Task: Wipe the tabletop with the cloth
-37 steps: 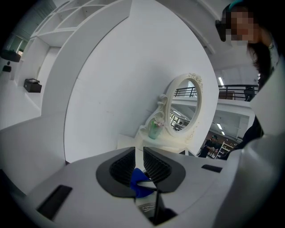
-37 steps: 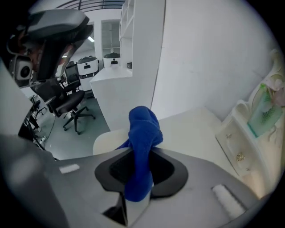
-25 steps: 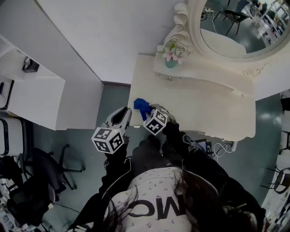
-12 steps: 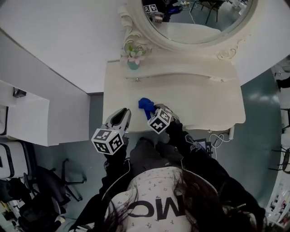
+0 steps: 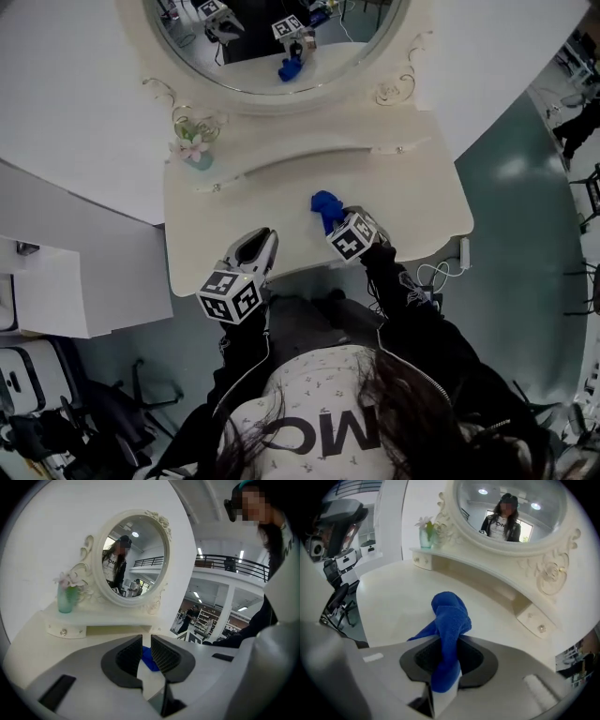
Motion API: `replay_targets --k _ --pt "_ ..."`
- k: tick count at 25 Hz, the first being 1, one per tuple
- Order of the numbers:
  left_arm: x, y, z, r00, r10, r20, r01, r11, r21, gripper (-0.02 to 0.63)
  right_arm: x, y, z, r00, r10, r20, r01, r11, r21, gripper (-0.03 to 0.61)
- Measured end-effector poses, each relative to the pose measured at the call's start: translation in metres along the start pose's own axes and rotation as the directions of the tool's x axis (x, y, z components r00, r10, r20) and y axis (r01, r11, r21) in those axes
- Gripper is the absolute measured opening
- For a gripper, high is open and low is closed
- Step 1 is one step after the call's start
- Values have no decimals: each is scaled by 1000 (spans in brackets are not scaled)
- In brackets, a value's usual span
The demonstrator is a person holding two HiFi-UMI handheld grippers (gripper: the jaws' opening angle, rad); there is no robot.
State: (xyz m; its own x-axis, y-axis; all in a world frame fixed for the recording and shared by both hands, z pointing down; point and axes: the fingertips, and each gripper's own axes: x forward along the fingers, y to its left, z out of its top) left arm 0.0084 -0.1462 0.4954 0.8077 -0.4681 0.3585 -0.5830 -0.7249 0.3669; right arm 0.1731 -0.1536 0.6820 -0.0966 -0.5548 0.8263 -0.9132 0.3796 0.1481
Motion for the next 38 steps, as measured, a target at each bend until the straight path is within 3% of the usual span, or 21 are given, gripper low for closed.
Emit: replay_targets --k 10,17,26,33,38 --pt "62 -69 -7 997 -67 -49 69 997 40 46 -43 -132 -98 990 -136 -47 142 974 175 92" --pt "82 -99 -8 993 -94 -67 98 993 65 46 -75 -204 -163 967 -231 -108 252 932 262 91" --pt "86 -112 -13 991 -91 -97 99 992 83 46 -109 -267 -236 922 -334 -196 382 872 307 91" --pt "73 -110 -17 992 -69 -104 78 993 83 46 -119 -278 -248 904 -367 -219 423 843 333 91" --pt "48 -88 -17 997 -22 -80 27 997 66 46 -124 -260 -212 914 -378 -147 405 847 344 92"
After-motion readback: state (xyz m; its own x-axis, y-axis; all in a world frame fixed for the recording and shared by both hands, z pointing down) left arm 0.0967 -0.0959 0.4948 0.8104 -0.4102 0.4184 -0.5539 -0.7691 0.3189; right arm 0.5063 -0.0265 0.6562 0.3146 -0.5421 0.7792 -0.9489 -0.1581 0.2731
